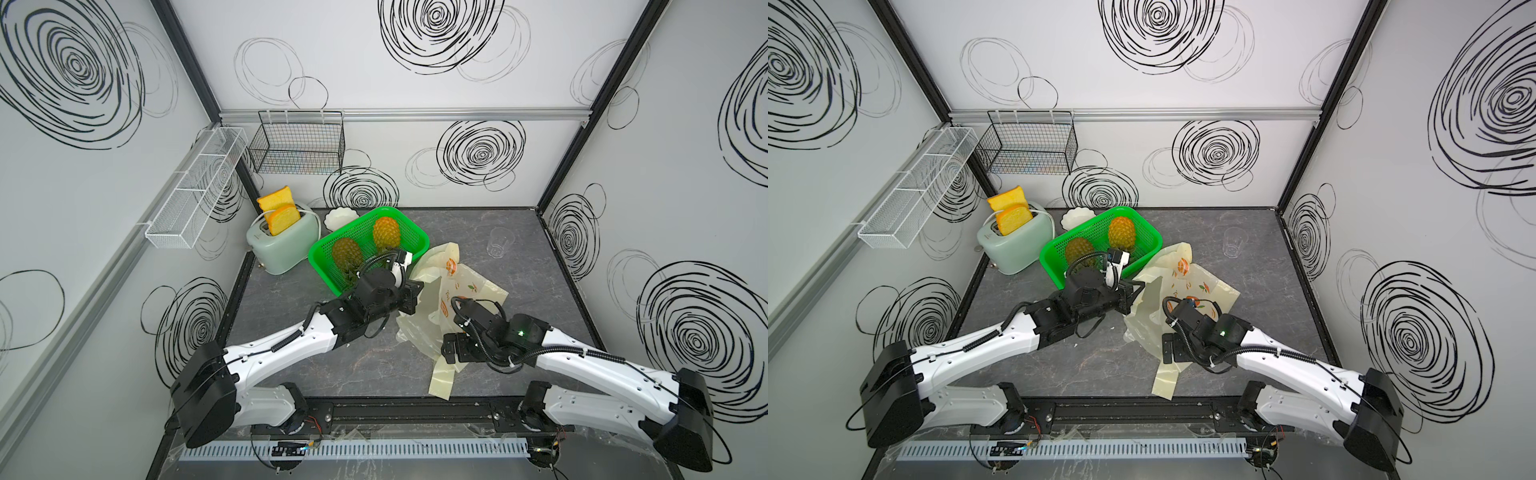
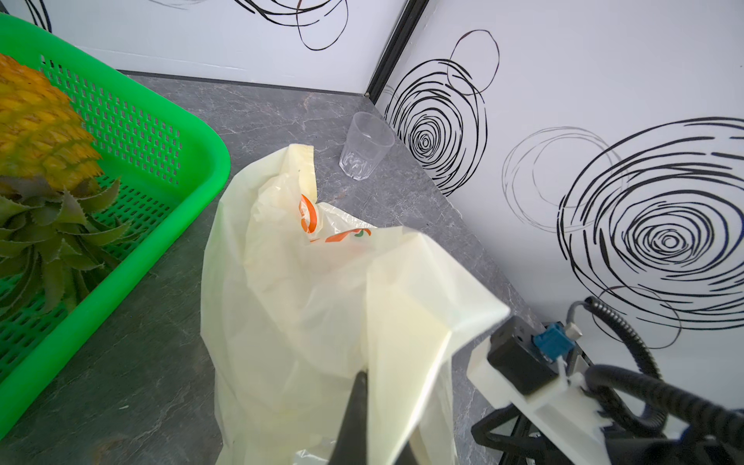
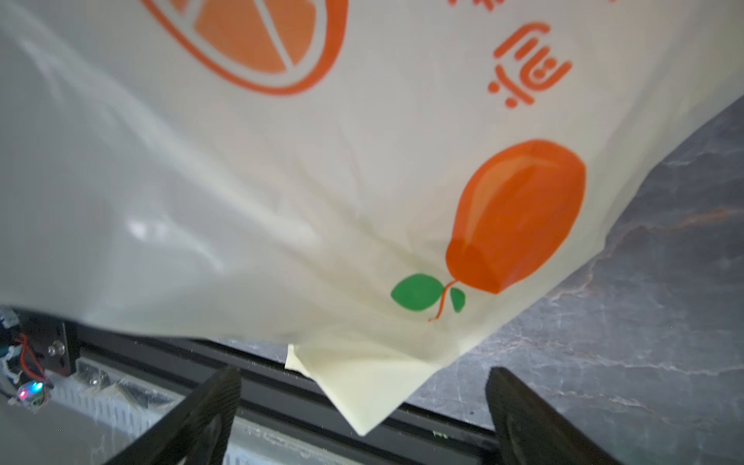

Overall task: Place the pineapple into a plastic bag & tie a knot
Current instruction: Pick up the plastic bag at the center of the board.

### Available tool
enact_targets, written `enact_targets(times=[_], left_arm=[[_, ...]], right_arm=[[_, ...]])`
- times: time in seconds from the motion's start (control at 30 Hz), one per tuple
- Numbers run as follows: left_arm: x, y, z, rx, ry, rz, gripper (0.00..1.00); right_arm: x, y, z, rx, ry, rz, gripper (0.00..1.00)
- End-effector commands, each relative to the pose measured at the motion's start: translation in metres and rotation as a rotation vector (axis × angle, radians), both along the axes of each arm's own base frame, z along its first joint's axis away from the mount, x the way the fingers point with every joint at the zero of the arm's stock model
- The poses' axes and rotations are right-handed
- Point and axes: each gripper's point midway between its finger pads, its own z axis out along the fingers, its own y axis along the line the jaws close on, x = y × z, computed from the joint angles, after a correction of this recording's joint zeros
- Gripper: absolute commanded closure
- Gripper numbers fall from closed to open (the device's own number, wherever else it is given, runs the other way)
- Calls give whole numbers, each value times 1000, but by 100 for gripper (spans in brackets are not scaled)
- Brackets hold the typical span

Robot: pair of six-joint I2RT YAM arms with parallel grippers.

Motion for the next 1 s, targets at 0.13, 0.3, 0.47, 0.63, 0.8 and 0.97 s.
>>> enact_targets(times=[0.13,0.3,0.47,0.63,0.8,0.97], left_arm=[[10,3,10,-18,-3,33,100],[16,10,8,1,10,36,100],[24,16,9,19,5,37,100],[32,21,10,41,-2,2,100],[41,22,17,105,-57,-98,100],[50,15,33,204,-148,-184,100]], right_arm=[[52,4,23,-83,-243,-41,1],[71,1,35,-190,-323,36,15],[83,-5,39,-222,-371,72,53],[96,-5,52,-162,-422,91,90],[99,-7,85,-72,-422,109,100],[91,-8,134,-13,-444,142,100]])
